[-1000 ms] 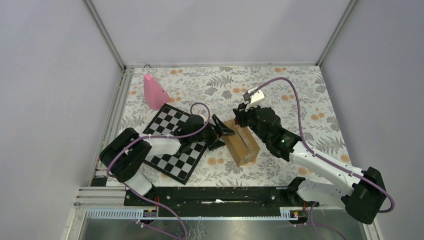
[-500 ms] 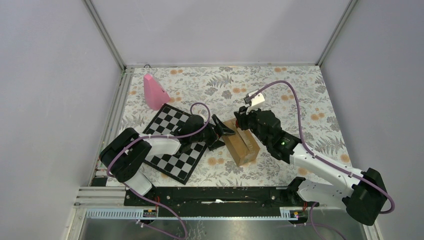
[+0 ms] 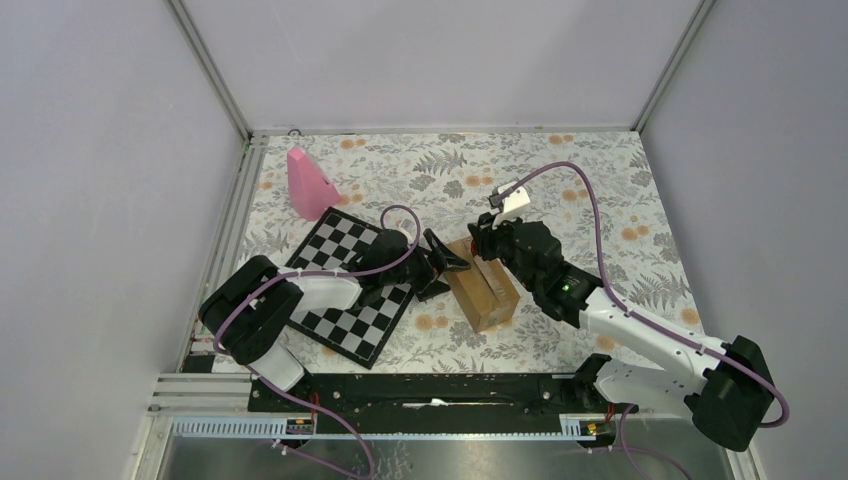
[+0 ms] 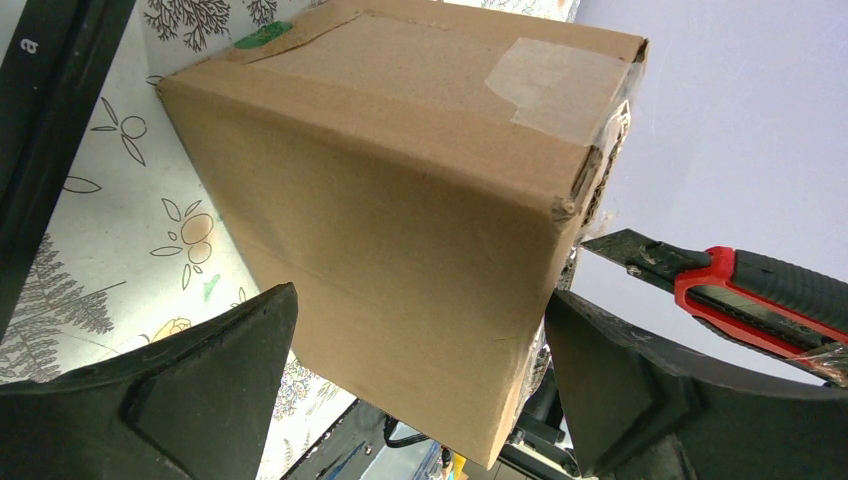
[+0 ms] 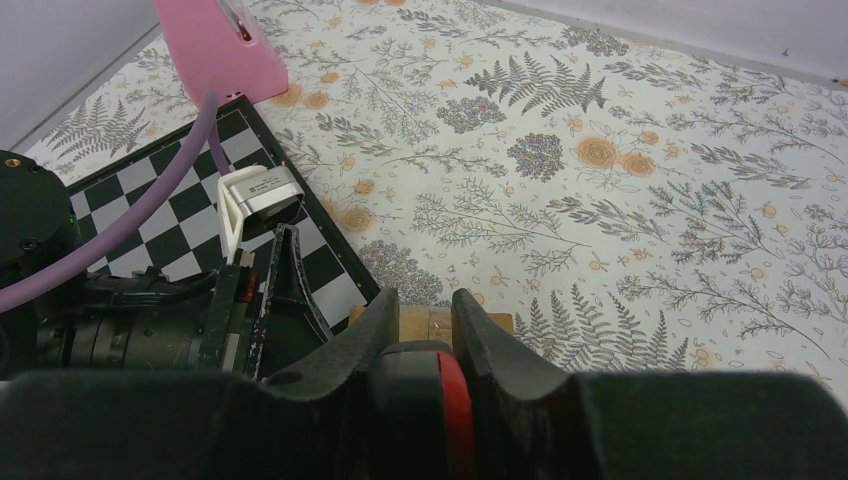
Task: Unpack the express box
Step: Cut the express box at the center of the board.
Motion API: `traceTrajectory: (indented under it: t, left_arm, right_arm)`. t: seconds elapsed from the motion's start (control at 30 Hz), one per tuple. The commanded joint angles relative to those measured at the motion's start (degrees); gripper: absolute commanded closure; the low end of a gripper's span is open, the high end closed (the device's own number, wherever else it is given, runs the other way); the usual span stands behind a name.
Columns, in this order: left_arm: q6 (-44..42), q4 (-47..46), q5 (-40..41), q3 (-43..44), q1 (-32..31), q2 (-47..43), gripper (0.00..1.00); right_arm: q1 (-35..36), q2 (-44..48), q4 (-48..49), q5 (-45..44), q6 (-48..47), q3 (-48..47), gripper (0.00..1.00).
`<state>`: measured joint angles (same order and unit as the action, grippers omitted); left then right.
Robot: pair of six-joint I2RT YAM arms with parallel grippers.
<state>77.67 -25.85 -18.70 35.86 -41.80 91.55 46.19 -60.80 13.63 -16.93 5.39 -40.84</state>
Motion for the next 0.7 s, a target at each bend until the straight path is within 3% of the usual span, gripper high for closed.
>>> traceTrajectory:
  t: [0.0,0.67]
  left_arm:
    - [-1.49,8.84,7.55,-1.49,0.67,2.15,0.01]
    - [-1.47,8.71,7.29,-1.61,0.67,2.47,0.01]
  right_arm:
    - [0.65,1.96,3.07,-0.48,0.15,-1.58,1.00]
    - [1.09,0.15,3.77,-0.92,0.12,-0.94,1.00]
